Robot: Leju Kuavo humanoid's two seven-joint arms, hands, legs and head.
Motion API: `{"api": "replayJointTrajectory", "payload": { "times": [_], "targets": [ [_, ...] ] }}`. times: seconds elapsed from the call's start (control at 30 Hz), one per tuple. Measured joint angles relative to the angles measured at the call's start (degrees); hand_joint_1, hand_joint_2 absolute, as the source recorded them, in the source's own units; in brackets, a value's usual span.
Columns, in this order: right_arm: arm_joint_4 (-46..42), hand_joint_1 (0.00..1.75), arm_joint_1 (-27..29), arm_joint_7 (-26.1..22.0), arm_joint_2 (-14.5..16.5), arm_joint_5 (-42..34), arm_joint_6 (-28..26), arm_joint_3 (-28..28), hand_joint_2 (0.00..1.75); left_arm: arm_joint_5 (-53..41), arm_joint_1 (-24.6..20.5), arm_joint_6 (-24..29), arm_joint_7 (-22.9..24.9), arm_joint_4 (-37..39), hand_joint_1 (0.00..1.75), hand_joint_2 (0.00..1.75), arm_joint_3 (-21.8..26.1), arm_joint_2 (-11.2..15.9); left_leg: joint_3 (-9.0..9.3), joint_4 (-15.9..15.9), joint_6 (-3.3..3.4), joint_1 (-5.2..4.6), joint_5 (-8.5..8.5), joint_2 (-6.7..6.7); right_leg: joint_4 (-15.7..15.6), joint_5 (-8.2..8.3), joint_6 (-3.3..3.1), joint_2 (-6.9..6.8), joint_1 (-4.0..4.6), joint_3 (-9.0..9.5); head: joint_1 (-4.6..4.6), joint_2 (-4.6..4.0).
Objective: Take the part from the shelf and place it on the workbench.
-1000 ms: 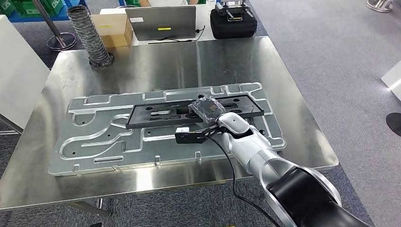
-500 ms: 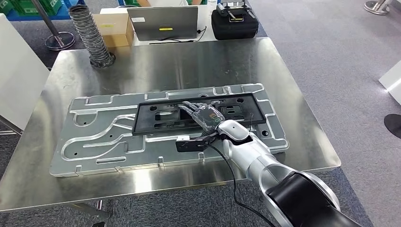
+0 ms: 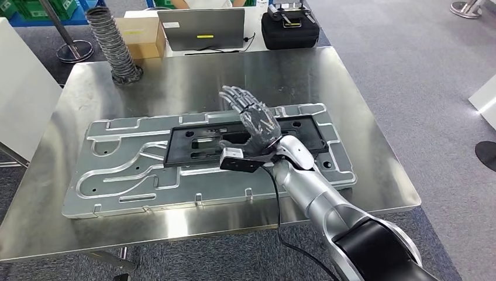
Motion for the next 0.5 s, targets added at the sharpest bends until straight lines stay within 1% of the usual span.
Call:
{"api": "replayJointTrajectory", "payload": {
  "times": [0.03,0.07,0.1,0.17,0.2,0.23,0.27,0.3,0.33,0.37,0.4,0.43,0.47,0.5],
  "targets": [
    [-3.39,0.00,0.79,0.82,-0.84,-0.66,-1.67,-0.52,0.00,0.36,0.10,-0.14,-0.13,0.00,0.00,0.00,0.00,0.03,-0.04,0.20,-0.24,-0.06,-0.26,0.02,-0.43,0.21,-0.22,-0.04,-0.20,0.22,-0.01,0.00],
    [-6.81,0.00,1.61,1.73,-1.71,-1.14,-3.20,-1.16,0.00,0.69,0.20,-0.26,-0.30,0.00,0.00,0.00,0.01,0.05,-0.41,1.21,-0.44,-0.11,-1.07,0.04,-0.88,0.45,-0.47,-0.16,-0.43,0.44,-0.01,0.00],
    [-10.53,0.00,2.44,2.66,-2.72,-1.57,-4.30,-2.01,0.00,1.04,0.34,-0.38,-0.47,0.00,0.00,0.00,0.02,0.08,-1.34,3.51,-0.62,-0.13,-2.57,0.06,-1.28,0.66,-0.67,-0.28,-0.66,0.66,-0.02,0.00],
    [-16.99,0.00,3.99,4.02,-4.63,-2.09,-5.04,-3.78,0.00,1.46,0.72,-0.53,-0.72,0.00,0.00,0.00,0.05,0.10,-4.47,11.04,-0.92,0.05,-6.50,0.10,-1.41,0.71,-0.87,-0.44,-0.62,0.75,-0.02,0.00],
    [-19.61,0.00,4.90,4.34,-5.48,-2.14,-5.41,-4.59,0.00,1.67,0.94,-0.60,-0.79,0.00,0.00,0.00,0.07,0.11,-5.99,14.55,-1.07,0.13,-7.87,0.12,-1.38,0.69,-0.88,-0.40,-0.60,0.73,-0.02,0.00],
    [-22.02,0.00,6.09,4.47,-6.27,-2.10,-6.36,-5.39,0.00,1.99,1.11,-0.68,-0.90,0.00,0.00,0.00,0.10,0.13,-6.76,16.34,-1.17,0.18,-8.23,0.12,-1.33,0.65,-0.86,-0.33,-0.59,0.74,-0.02,0.00],
    [-24.70,0.00,7.70,4.41,-7.22,-2.12,-7.70,-6.45,0.00,2.48,1.27,-0.79,-1.09,0.00,0.00,0.00,0.19,0.18,-6.41,15.81,-1.20,0.21,-7.43,0.13,-1.27,0.57,-0.75,-0.26,-0.61,0.81,-0.02,0.00],
    [-27.98,0.00,9.81,4.17,-8.35,-2.50,-9.16,-8.08,0.00,3.14,1.44,-0.97,-1.42,0.00,0.00,0.00,0.38,0.23,-4.92,12.98,-1.14,0.24,-5.71,0.13,-1.17,0.41,-0.55,-0.22,-0.62,0.98,-0.02,0.00],
    [-31.73,0.00,12.33,3.72,-9.77,-3.38,-10.40,-10.43,0.00,3.92,1.66,-1.15,-1.83,0.00,0.00,0.00,0.69,0.29,-2.71,8.72,-1.00,0.29,-3.68,0.09,-1.02,0.15,-0.25,-0.32,-0.62,1.21,-0.01,0.00],
    [-35.56,0.00,15.18,3.01,-11.38,-4.78,-11.13,-13.52,0.00,4.63,1.94,-1.34,-2.27,0.00,0.00,0.00,1.11,0.33,-0.53,4.71,-0.80,0.28,-2.31,0.04,-0.85,-0.19,0.12,-0.54,-0.49,1.35,-0.01,0.00],
    [-39.30,0.00,18.29,2.08,-13.08,-6.63,-11.43,-17.30,0.00,5.24,2.35,-1.48,-2.67,0.00,0.00,0.00,1.55,0.34,1.05,1.79,-0.48,0.27,-1.48,-0.06,-0.67,-0.46,0.48,-0.79,-0.35,1.49,0.01,0.00],
    [-42.46,0.00,21.56,1.06,-14.62,-8.52,-11.38,-21.35,0.00,5.67,2.87,-1.55,-2.94,0.00,0.00,0.00,1.96,0.34,1.84,0.35,-0.16,0.21,-1.32,-0.18,-0.56,-0.59,0.79,-1.03,-0.20,1.54,0.03,0.00],
    [-45.12,0.00,24.93,0.10,-15.90,-10.09,-11.27,-25.39,0.00,5.89,3.41,-1.57,-3.10,0.00,0.00,0.00,2.32,0.36,1.99,0.15,0.17,0.11,-1.50,-0.27,-0.52,-0.57,1.09,-1.18,-0.11,1.55,0.04,0.00],
    [-47.34,0.00,28.49,-0.65,-16.87,-11.28,-11.23,-29.26,0.00,6.01,3.89,-1.49,-3.19,0.00,0.00,0.00,2.62,0.39,1.93,0.09,0.52,0.10,-1.32,-0.34,-0.53,-0.47,1.34,-1.24,-0.14,1.65,0.05,0.00]
  ]
}}
